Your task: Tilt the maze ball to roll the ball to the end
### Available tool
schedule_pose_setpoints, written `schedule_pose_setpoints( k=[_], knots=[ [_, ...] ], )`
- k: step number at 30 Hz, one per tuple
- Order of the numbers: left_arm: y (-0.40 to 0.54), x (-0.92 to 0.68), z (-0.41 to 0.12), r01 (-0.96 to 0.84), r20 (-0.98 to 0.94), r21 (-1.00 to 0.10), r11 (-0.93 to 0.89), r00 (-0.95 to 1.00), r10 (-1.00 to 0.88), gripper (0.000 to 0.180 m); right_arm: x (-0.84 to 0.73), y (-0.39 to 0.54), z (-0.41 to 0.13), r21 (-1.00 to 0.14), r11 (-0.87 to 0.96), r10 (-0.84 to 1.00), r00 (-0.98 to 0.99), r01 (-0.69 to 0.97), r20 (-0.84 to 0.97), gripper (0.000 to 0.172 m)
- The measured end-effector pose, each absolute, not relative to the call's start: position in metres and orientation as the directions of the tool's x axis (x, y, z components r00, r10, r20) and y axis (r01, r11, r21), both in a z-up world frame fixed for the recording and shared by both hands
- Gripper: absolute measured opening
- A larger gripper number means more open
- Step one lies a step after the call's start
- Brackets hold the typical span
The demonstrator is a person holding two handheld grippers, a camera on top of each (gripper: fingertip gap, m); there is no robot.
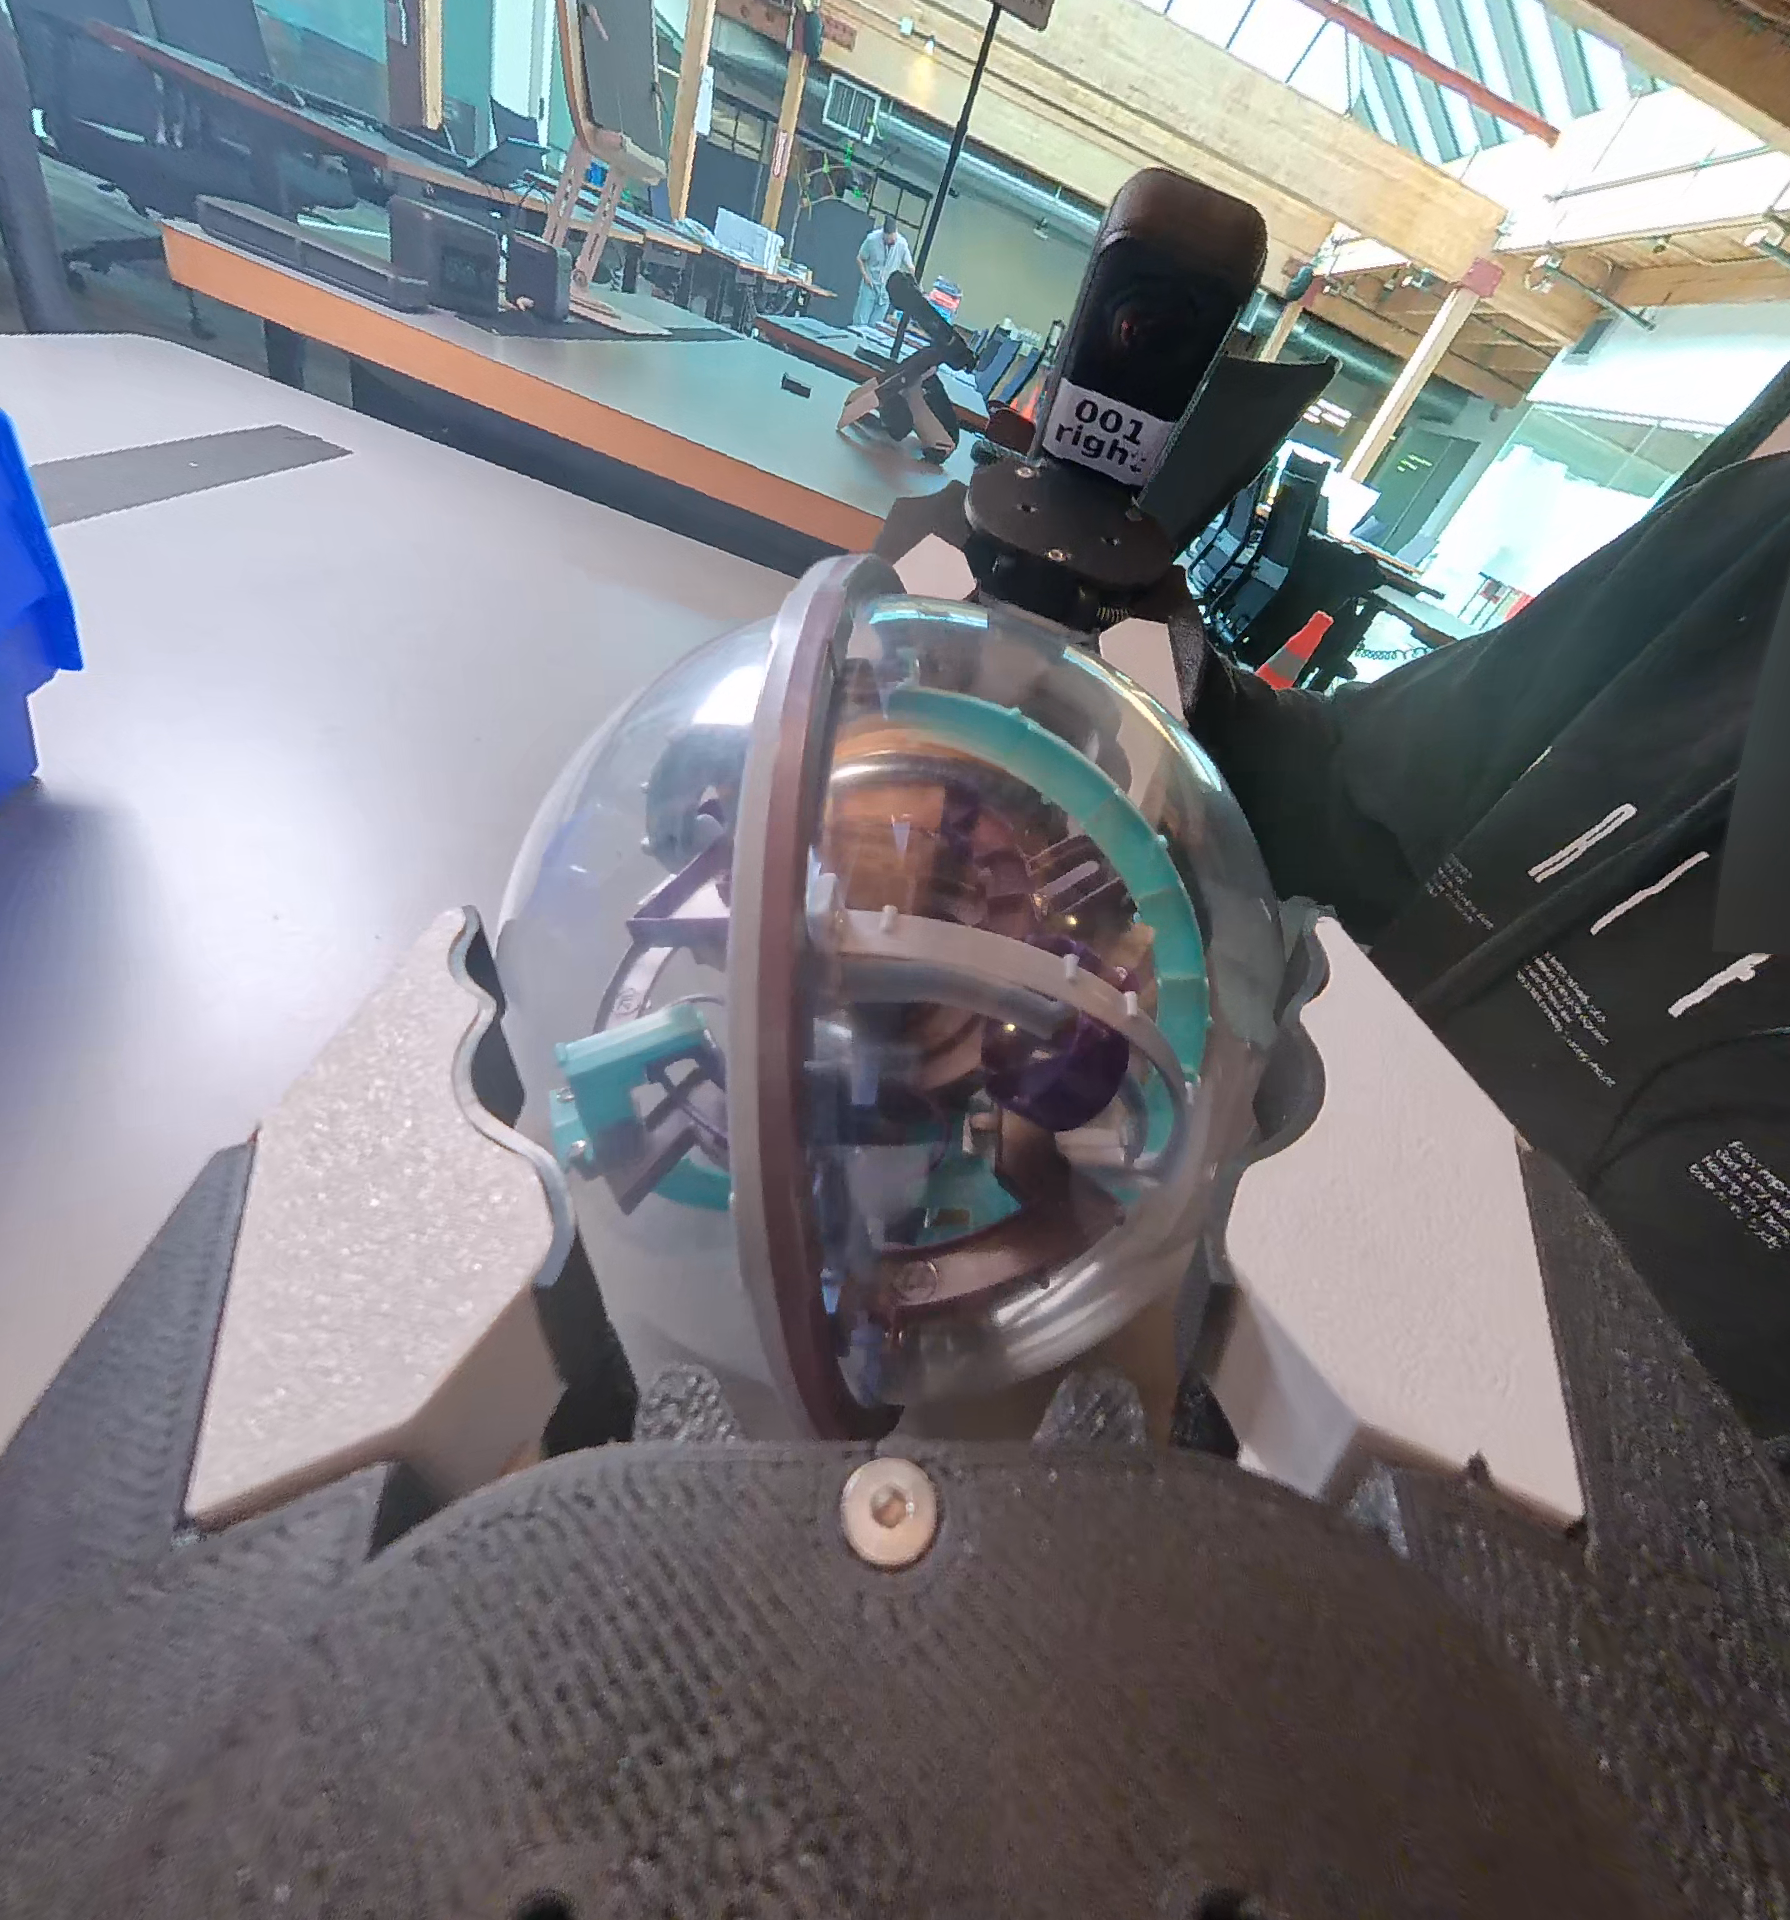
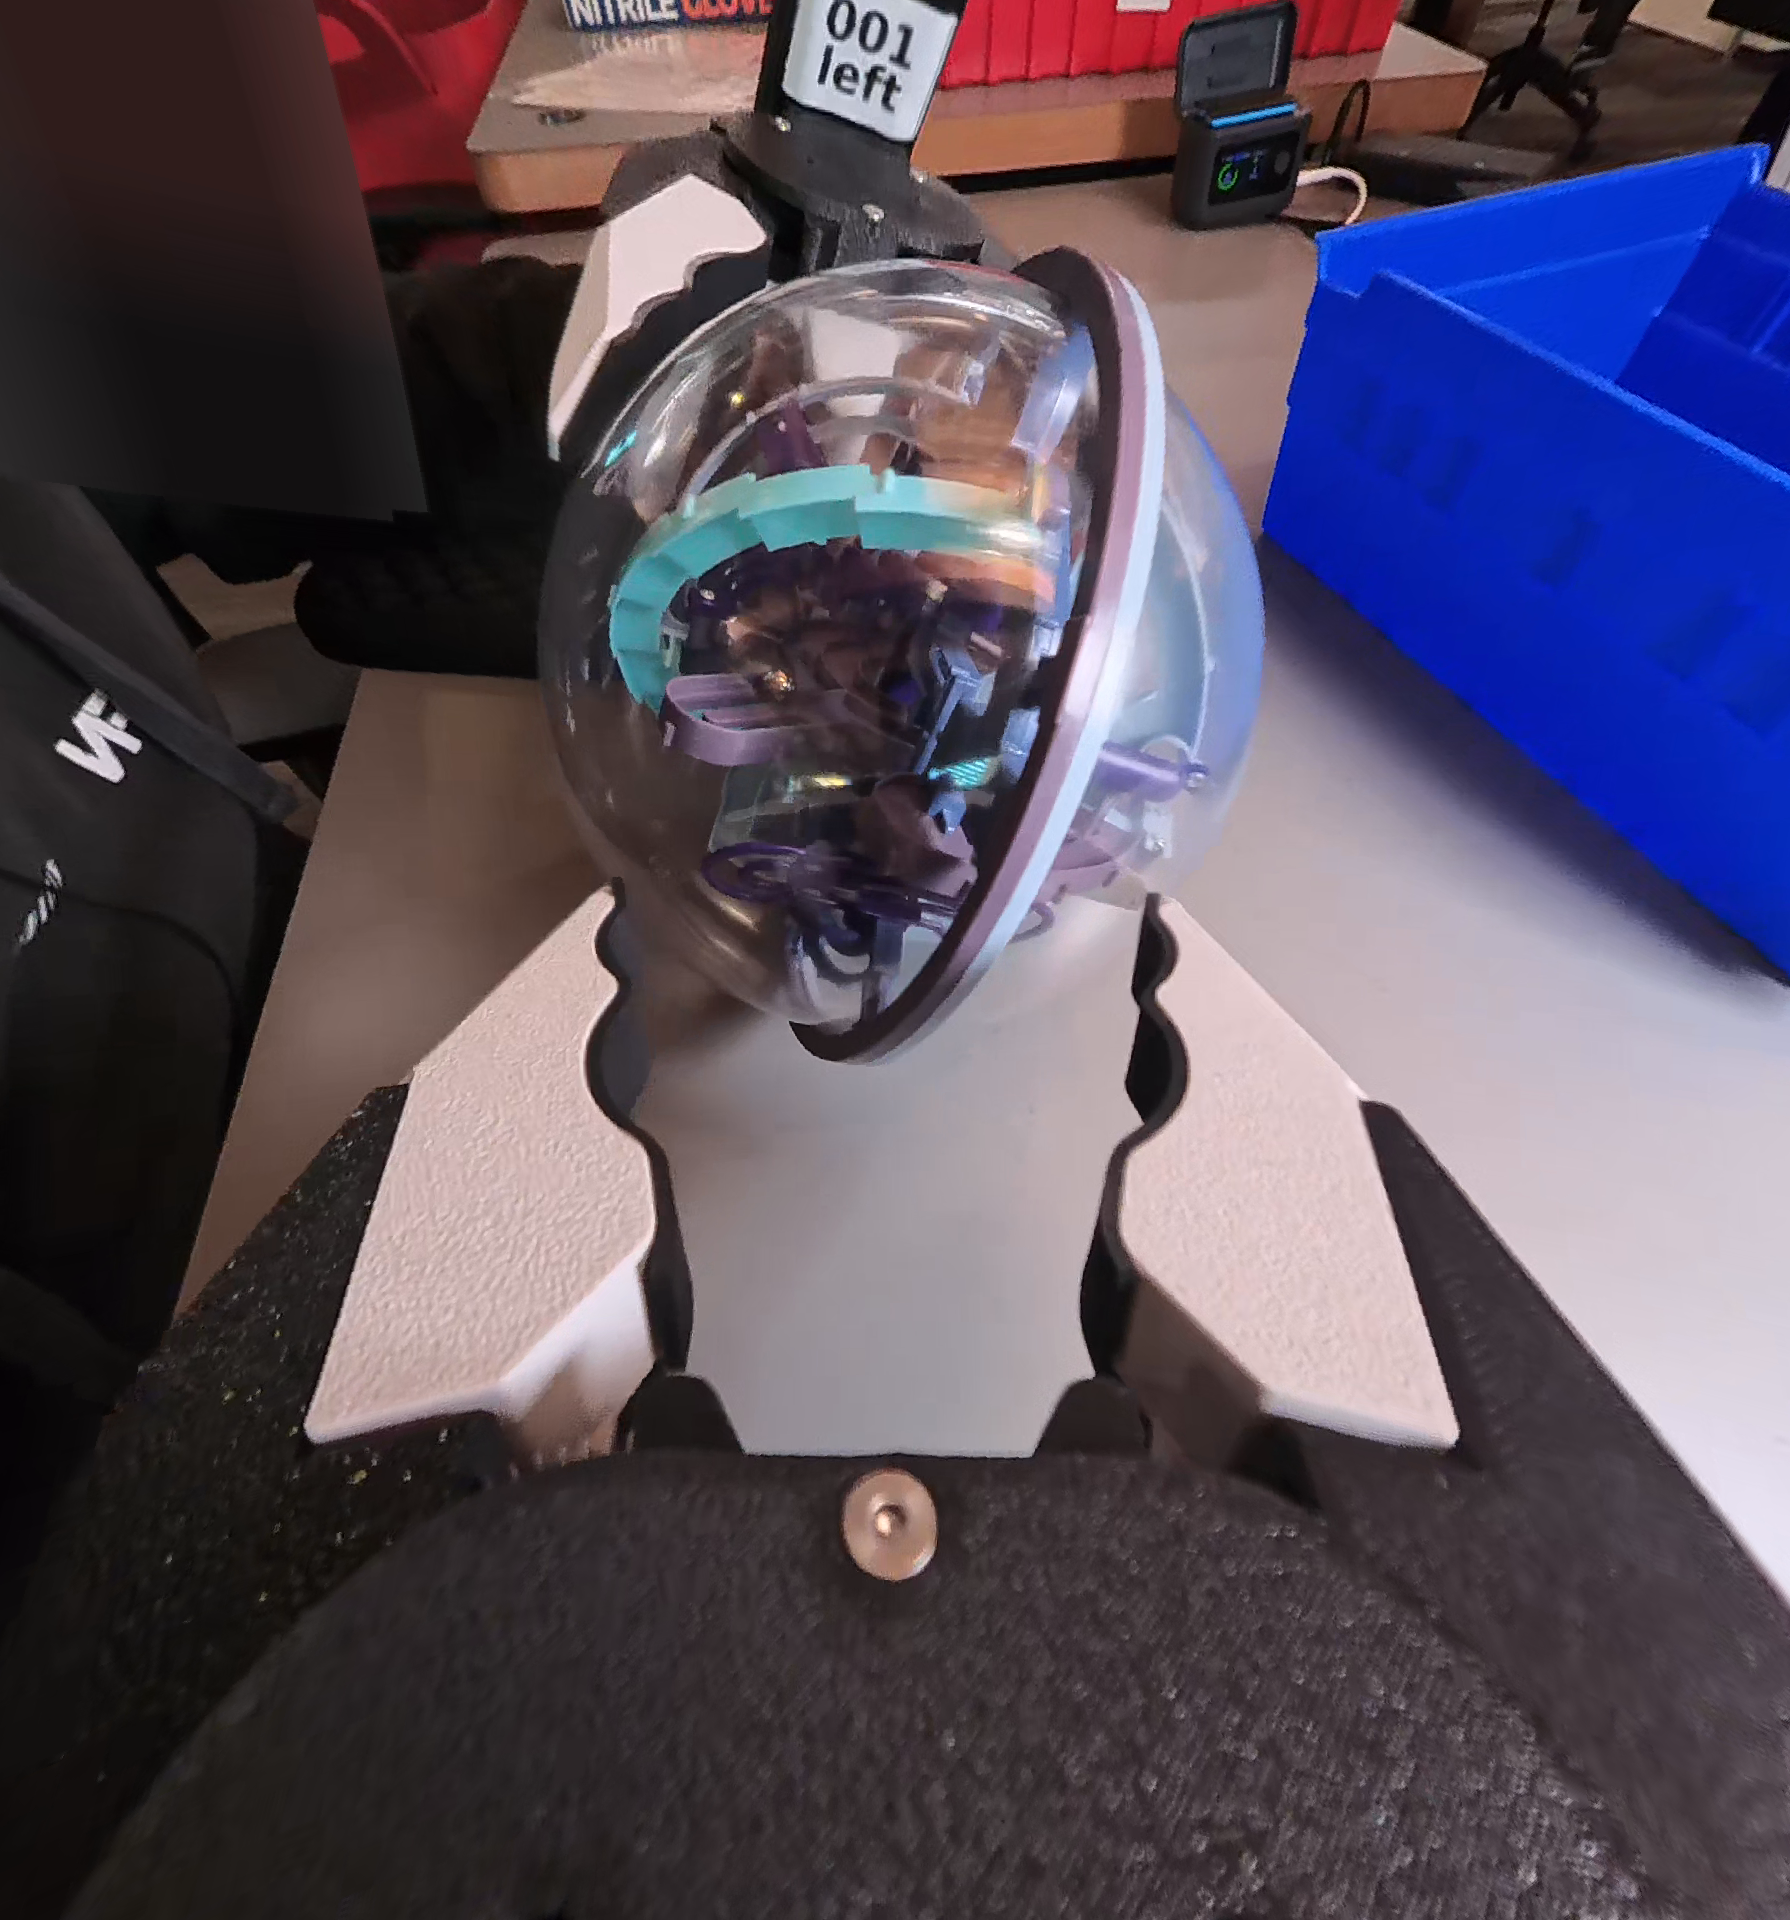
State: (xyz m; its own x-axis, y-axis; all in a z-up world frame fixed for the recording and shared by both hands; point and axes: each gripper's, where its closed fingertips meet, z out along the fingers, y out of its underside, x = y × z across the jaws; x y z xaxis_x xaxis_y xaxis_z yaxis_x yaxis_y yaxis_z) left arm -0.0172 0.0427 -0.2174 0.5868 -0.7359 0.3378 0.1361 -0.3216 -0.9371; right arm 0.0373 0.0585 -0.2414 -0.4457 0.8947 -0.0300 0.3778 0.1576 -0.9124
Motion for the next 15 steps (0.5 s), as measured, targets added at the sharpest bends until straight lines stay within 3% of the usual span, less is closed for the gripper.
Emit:
schedule_pose_setpoints(
  k=[7,15],
  knots=[
    [0.051,-0.031,-0.222,0.273,0.493,-0.869,-0.412,0.549,-0.675,0.144,0.014,0.057,-0.241,-0.91,0.073,0.927,-0.365,0.409,-0.09,0.116],
    [0.047,-0.022,-0.218,0.176,0.371,-0.925,-0.336,0.605,-0.705,0.144,0.017,0.054,-0.248,-0.918,0.127,0.919,-0.394,0.376,-0.035,0.119]
  ],
)
